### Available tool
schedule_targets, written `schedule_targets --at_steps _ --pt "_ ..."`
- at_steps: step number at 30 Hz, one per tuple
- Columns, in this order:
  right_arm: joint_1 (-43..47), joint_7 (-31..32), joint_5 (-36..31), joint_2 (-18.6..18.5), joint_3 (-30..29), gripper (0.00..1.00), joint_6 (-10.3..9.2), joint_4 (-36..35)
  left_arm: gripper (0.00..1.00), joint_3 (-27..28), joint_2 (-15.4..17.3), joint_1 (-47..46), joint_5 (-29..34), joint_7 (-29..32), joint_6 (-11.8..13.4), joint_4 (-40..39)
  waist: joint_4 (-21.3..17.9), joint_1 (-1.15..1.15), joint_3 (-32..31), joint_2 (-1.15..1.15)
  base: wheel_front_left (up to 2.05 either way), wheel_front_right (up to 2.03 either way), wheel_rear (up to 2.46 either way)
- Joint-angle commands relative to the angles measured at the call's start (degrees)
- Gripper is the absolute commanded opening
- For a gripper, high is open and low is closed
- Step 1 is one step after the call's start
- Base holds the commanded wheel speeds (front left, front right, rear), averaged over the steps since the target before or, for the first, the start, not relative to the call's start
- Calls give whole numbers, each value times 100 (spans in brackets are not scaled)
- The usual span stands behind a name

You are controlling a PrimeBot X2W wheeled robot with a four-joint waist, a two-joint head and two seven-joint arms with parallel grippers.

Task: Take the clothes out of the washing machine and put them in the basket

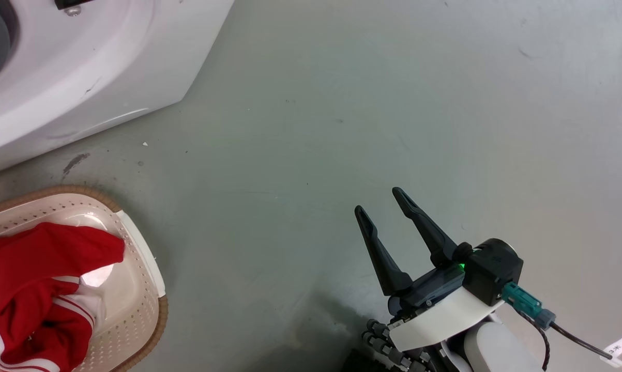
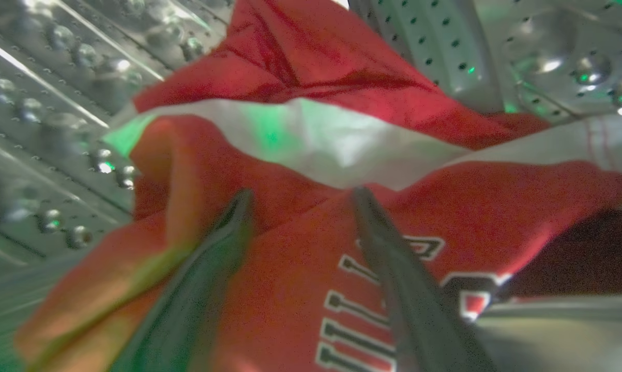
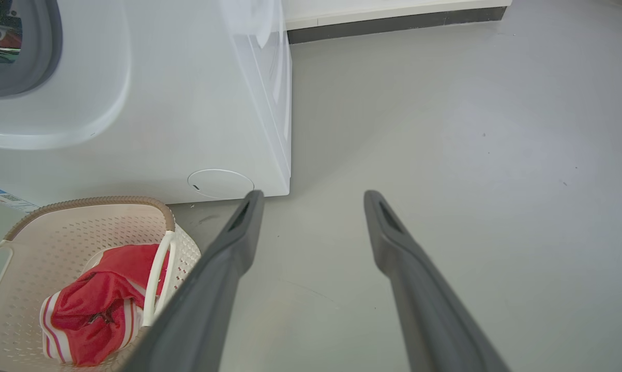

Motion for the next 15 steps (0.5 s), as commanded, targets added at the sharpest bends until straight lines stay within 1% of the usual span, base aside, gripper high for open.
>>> schedule_targets --at_steps 1,4,7,8,9,13,15 --pt "5 -10 33 11 18 100 -4 -45 100 -5 32 126 -63 211 -32 -65 5 -1 29 0 0 0 0" --pt "-11 -11 32 10 31 100 -5 -48 100 -19 46 277 -174 608 -47 -183 8 -1 70 0 0 0 0" --pt "-33 -11 31 11 35 100 -5 -44 100 -12 89 341 -210 663 -37 -361 7 -1 99 0 0 0 0" --pt "-49 -11 39 10 37 100 -4 -42 46 7 98 369 -250 730 -24 -408 5 -1 108 0 0 0 0" --pt "-64 -11 43 10 36 100 -4 -40 0 26 117 399 -265 727 2 -491 2 -1 119 0 0 0 0" --pt "-118 -11 71 10 50 100 -4 -50 0 76 281 372 -232 435 163 -778 -31 -1 149 0 0 0 0" --pt "-134 -11 90 10 67 100 -5 -33 0 92 312 354 -215 221 216 -828 -48 -1 147 0 0 0 0"
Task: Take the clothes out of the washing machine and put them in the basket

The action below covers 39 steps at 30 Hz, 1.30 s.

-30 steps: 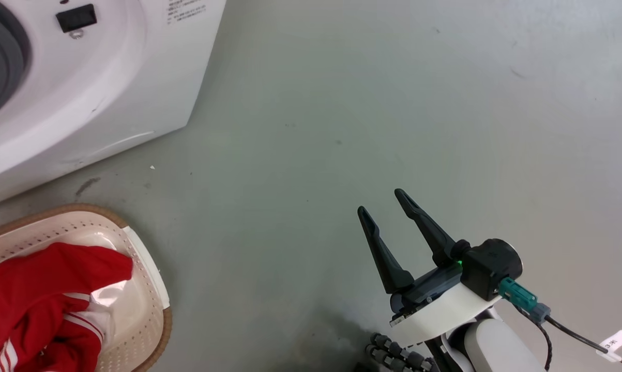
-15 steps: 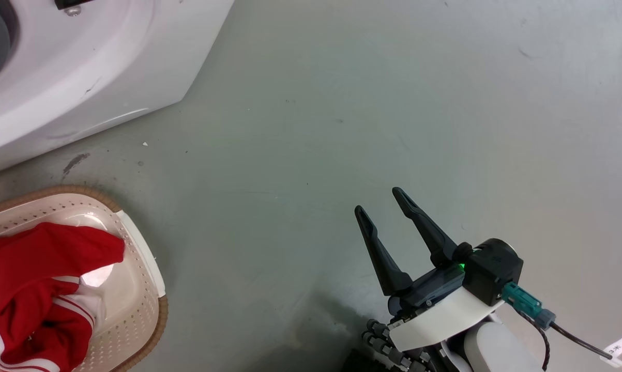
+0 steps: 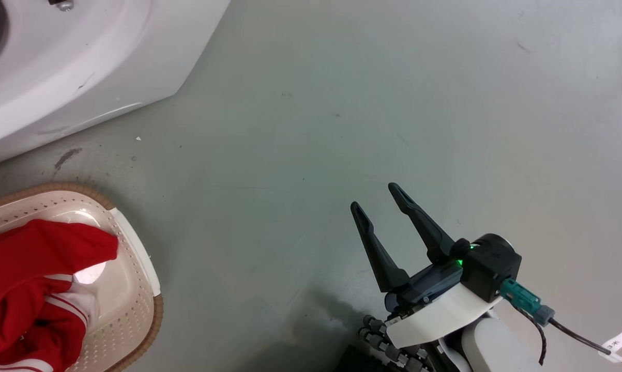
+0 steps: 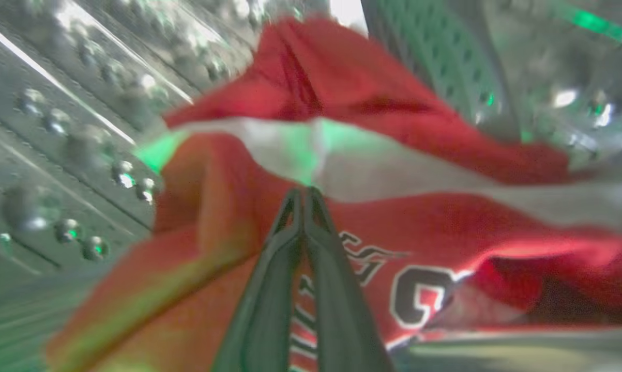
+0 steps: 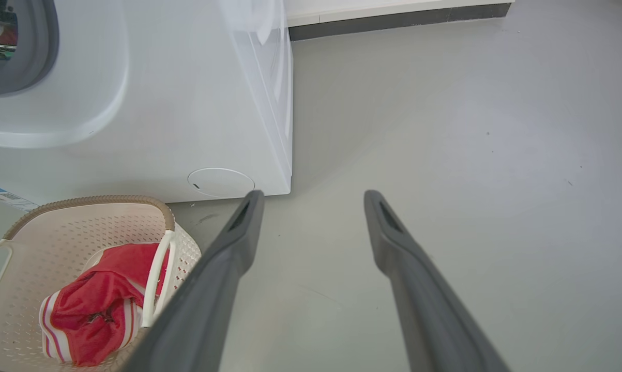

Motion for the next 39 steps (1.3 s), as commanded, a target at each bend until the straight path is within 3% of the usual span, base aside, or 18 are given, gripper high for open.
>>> schedule_targets --at_steps 1,13,23,39 --pt "-59 -11 49 10 13 100 -5 4 0 4 17 26 44 -105 46 -16 -8 0 -6 0 0 0 0" --pt "-310 -11 90 11 121 100 -5 155 0 185 -96 -44 -83 -1992 423 460 -84 0 -263 0 0 0 0" --pt "-255 -11 -47 8 -78 100 -5 380 0 572 -676 942 -639 -3563 667 996 89 0 -933 0 0 0 0" --pt "46 -10 -300 7 -461 100 -6 756 0 603 -1536 2322 -962 -5390 766 724 688 0 -2194 0 0 0 0"
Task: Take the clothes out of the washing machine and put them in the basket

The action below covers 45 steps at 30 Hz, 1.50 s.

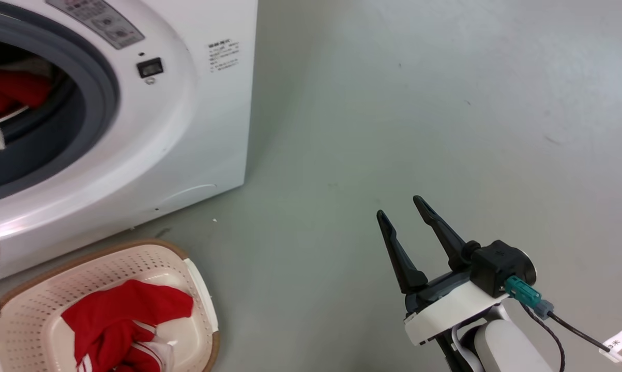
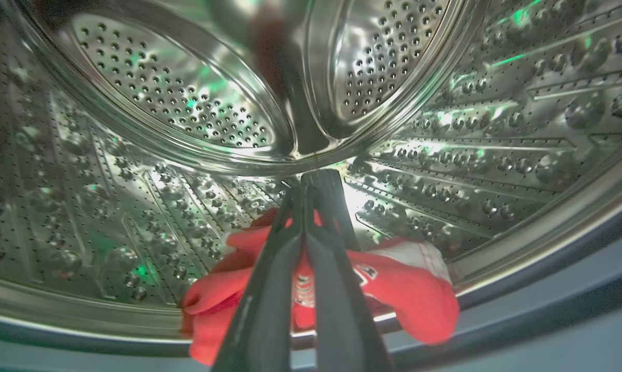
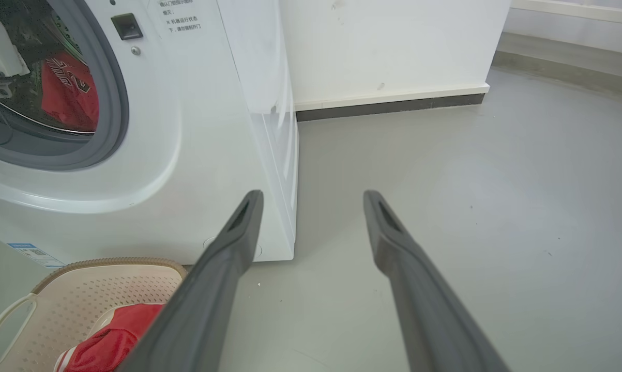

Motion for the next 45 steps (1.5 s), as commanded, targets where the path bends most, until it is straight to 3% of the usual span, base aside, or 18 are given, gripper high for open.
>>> schedule_targets --at_steps 1,12,23,31,45 --pt "70 -11 -45 3 -55 100 -6 24 0 -11 -88 131 -29 -115 18 -71 216 1 -264 0 0 0 0" --pt "346 164 -307 6 -346 100 -5 37 0 -71 -602 841 -188 -574 14 -689 694 1 -951 0 0 0 0" --pt "649 457 -509 5 -600 100 -5 -221 0 -218 -834 1559 -261 -398 145 -1950 1245 1 -1362 0 0 0 0" --pt "815 638 -620 5 -717 100 -5 -377 0 -260 -831 2315 -322 21 390 -3293 1499 1 -1539 0 0 0 0" --pt "1072 911 -768 5 -764 100 -5 -622 0 -379 -715 4503 -304 856 1087 -6182 1790 1 -1758 0 0 0 0"
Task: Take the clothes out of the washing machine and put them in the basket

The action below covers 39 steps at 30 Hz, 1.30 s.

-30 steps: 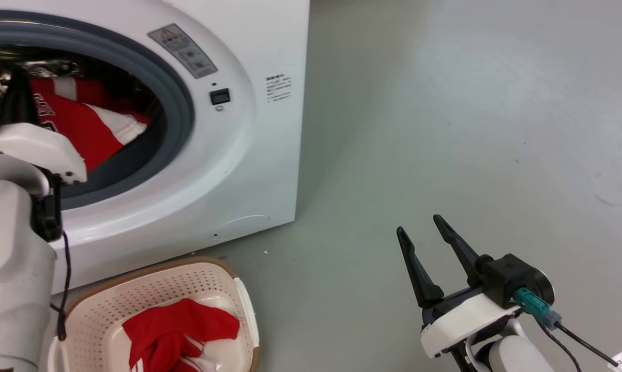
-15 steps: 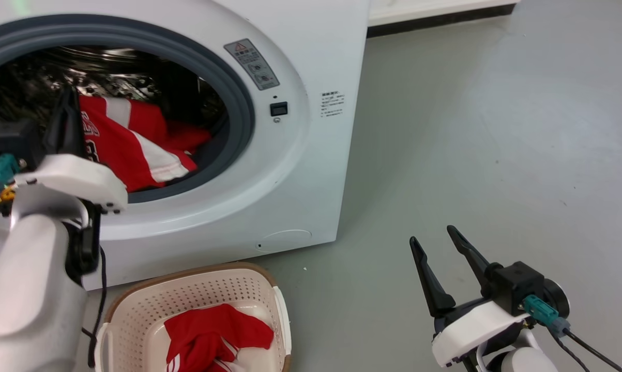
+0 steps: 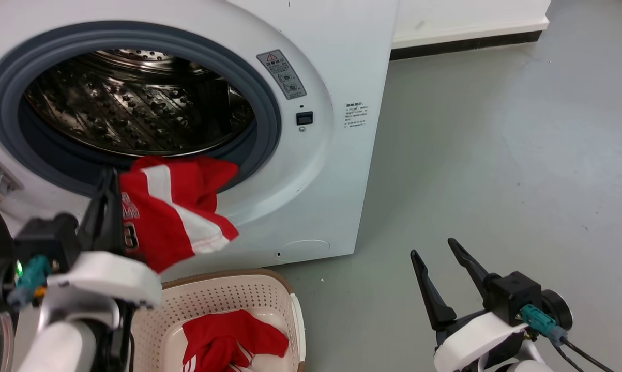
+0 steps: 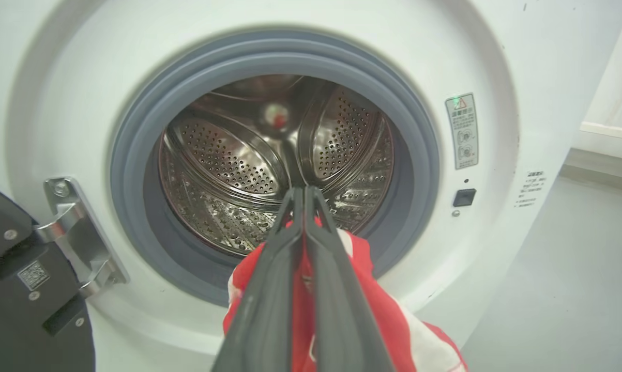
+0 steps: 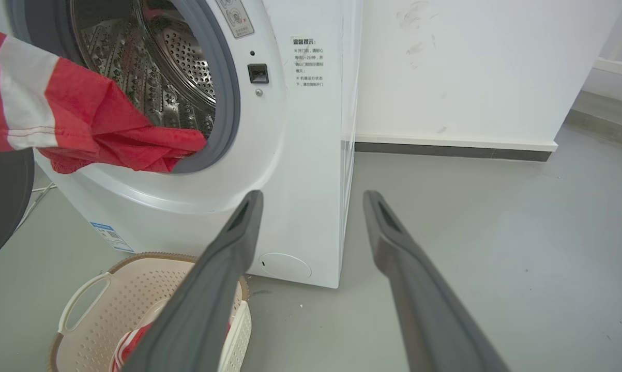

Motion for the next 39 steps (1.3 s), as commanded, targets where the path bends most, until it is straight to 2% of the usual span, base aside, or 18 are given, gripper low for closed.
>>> schedule_targets --at_steps 1,7,13,19,29,39 --pt "68 28 -14 6 8 100 -4 -26 0 -17 6 132 14 14 33 -97 15 0 0 0 0 0 0" --pt "51 97 -80 6 29 100 -4 -101 0 -96 -100 823 -166 198 171 -396 72 0 46 0 0 0 0" --pt "-21 112 -58 6 36 100 -4 -172 0 -281 -415 1262 -473 152 112 128 49 0 206 0 0 0 0" --pt "-119 93 -32 6 74 100 -4 -196 0 -422 -743 1311 -774 -22 -97 1163 -7 0 467 0 0 0 0" --pt "-426 23 -51 7 134 100 -4 -219 0 -542 -1138 610 -982 -450 -541 3051 -155 0 1116 0 0 0 0" --pt "-763 -113 -30 7 233 100 -5 -319 0 -365 -1013 -570 -953 -1118 -839 4971 -496 0 1962 0 0 0 0"
